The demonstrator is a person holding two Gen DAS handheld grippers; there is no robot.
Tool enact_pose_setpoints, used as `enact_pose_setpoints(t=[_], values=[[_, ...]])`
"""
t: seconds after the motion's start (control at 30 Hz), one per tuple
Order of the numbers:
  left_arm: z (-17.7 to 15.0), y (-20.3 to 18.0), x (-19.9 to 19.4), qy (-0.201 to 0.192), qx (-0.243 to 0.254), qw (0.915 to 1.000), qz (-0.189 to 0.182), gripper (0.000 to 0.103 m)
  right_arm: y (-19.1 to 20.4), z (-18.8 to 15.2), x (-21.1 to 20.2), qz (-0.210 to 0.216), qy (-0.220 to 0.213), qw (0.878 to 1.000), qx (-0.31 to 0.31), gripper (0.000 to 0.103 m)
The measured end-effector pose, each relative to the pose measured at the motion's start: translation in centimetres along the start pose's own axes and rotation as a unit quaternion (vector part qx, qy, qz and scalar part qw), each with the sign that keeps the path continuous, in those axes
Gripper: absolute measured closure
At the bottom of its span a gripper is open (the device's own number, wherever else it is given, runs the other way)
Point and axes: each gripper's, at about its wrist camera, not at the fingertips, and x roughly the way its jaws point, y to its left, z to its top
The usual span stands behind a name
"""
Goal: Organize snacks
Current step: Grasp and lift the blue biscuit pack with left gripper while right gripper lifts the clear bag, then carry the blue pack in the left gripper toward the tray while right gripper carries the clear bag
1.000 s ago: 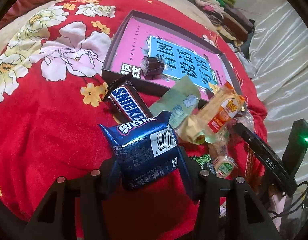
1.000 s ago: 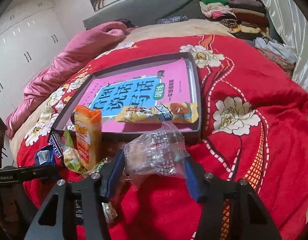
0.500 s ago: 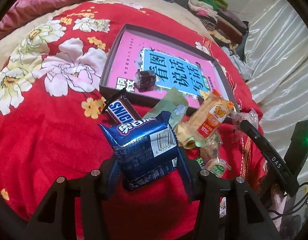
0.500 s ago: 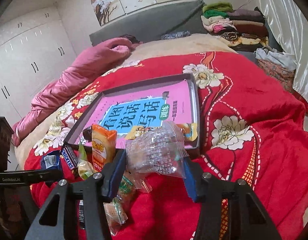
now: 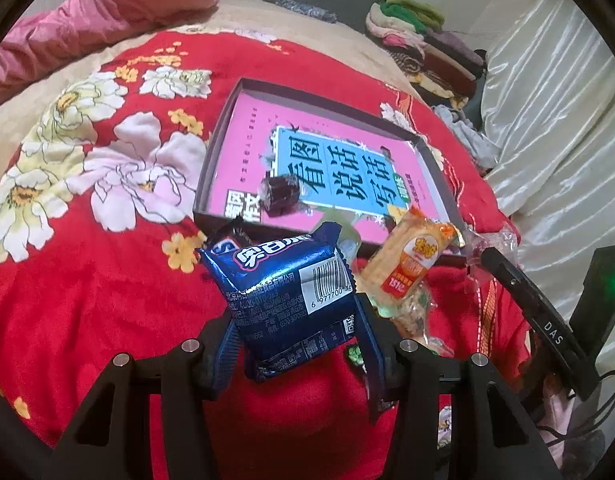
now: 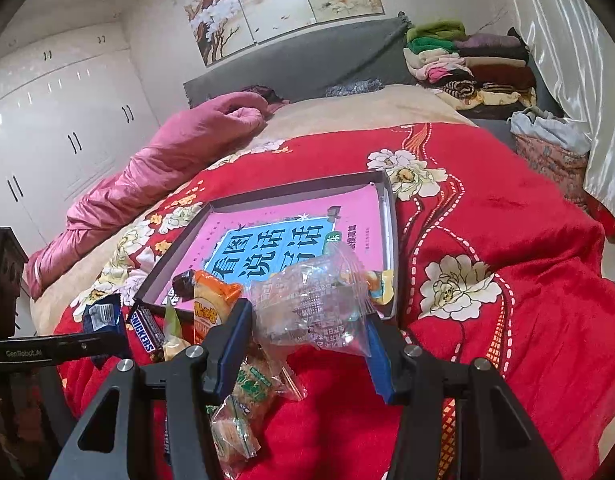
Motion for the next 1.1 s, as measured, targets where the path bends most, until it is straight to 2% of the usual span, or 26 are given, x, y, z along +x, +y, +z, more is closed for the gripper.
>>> enact_pose_setpoints(t=[0.57, 1.1], values=[[1.8, 0.3, 0.2, -0.038, 0.009, 0.9991, 0.017, 0.049, -0.1, 0.6, -0.1, -0.005, -0.016, 1.0, -0.003, 0.05], [3.8, 0.8, 1.5, -0.052, 0.008, 0.9983, 0.023, 0.049, -0.6, 1.0, 0.1, -0.006, -0.02, 1.0, 0.004, 0.05]])
